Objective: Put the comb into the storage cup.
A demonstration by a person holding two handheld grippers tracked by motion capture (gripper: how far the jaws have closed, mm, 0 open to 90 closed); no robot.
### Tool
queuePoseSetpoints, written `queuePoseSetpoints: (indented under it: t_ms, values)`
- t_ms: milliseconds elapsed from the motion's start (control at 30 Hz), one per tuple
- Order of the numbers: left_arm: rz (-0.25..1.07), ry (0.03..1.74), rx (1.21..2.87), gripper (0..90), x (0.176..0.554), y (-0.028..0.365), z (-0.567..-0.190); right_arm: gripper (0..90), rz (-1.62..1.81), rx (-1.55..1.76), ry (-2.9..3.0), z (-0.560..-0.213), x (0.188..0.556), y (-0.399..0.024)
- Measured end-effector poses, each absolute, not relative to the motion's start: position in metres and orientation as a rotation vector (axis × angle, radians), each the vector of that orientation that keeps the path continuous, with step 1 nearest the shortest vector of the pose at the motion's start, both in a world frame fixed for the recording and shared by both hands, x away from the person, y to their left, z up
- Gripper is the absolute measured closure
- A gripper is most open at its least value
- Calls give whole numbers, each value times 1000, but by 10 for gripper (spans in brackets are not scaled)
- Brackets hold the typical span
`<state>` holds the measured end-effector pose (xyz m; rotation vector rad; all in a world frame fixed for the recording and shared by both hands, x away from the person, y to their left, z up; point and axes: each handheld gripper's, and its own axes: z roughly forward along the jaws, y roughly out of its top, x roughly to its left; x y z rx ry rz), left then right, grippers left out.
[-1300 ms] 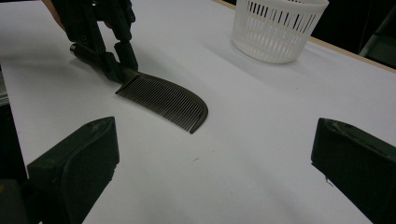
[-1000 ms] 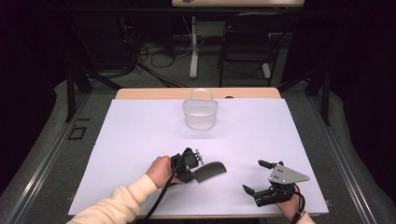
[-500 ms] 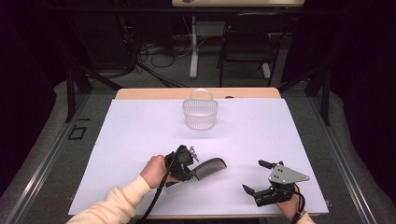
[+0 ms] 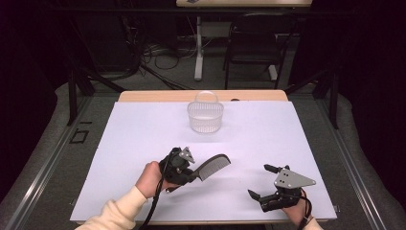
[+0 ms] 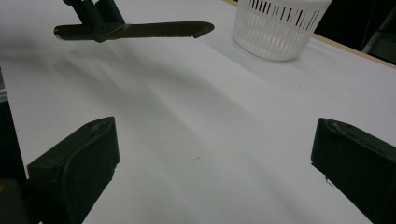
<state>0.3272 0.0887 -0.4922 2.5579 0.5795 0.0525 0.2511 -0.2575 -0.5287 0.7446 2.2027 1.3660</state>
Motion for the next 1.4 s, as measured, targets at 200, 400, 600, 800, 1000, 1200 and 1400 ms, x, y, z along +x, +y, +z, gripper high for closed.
queuePoseSetpoints:
  t_ms: [200, 400, 600, 800, 1000, 1200, 1400]
  values:
    - [79, 603, 2500, 722, 325, 97, -493, 6, 1363, 747, 2209, -529, 252, -257]
    - [133, 639, 2426, 722, 322, 106, -492, 7, 1363, 741, 2213, -530, 252, -256]
    - [151, 666, 2367, 723, 320, 113, -496, 6, 1361, 749, 2225, -531, 254, -256]
    - [197, 687, 2290, 723, 320, 120, -498, 6, 1362, 748, 2233, -531, 253, -255]
    - [204, 699, 2267, 723, 319, 125, -502, 5, 1362, 749, 2235, -531, 253, -255]
    - [237, 706, 2227, 722, 317, 129, -503, 5, 1357, 744, 2243, -531, 254, -255]
    - [269, 737, 2183, 723, 320, 136, -504, 4, 1347, 748, 2241, -531, 254, -255]
